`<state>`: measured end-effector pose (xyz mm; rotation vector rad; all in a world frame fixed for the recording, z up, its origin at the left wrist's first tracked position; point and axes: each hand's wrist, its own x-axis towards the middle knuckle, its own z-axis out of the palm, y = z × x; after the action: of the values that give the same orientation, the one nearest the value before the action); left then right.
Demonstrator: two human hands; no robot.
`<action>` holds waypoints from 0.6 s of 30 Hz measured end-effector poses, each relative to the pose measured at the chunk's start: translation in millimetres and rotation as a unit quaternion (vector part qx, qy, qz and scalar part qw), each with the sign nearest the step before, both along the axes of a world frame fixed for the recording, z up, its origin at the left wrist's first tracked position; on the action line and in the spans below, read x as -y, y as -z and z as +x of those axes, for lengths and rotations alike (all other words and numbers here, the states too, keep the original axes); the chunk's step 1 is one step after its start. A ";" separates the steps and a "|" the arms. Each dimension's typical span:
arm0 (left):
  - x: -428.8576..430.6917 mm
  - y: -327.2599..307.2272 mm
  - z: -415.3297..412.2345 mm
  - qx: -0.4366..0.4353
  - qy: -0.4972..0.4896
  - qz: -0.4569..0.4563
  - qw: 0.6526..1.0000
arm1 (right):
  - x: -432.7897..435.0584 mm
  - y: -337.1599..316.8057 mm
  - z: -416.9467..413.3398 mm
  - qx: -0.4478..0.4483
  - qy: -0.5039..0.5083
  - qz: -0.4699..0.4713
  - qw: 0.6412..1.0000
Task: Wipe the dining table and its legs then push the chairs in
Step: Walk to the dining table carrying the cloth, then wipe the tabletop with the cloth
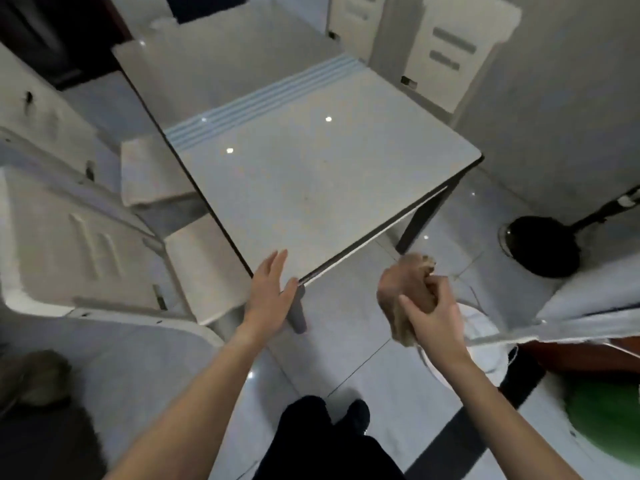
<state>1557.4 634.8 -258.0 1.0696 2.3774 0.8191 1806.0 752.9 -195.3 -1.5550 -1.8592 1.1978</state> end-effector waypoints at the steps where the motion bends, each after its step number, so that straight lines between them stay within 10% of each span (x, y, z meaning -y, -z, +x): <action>1: -7.1 0.9 -8.4 -0.018 -0.002 -0.005 1.000 | -12.4 -0.5 -18.6 -0.008 -0.020 0.001 1.000; 11: -91.7 92.8 -119.8 -0.124 -0.007 -0.082 0.989 | -129.4 87.2 -188.2 -0.046 -0.166 -0.076 0.982; 18: -112.9 131.4 -140.0 -0.154 0.011 -0.135 0.979 | -143.8 157.3 -203.6 0.225 -0.196 0.248 0.922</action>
<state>1417.4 747.6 -389.5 1.1745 2.6281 0.3244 1602.3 896.7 -352.5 -1.2676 -2.6095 0.4371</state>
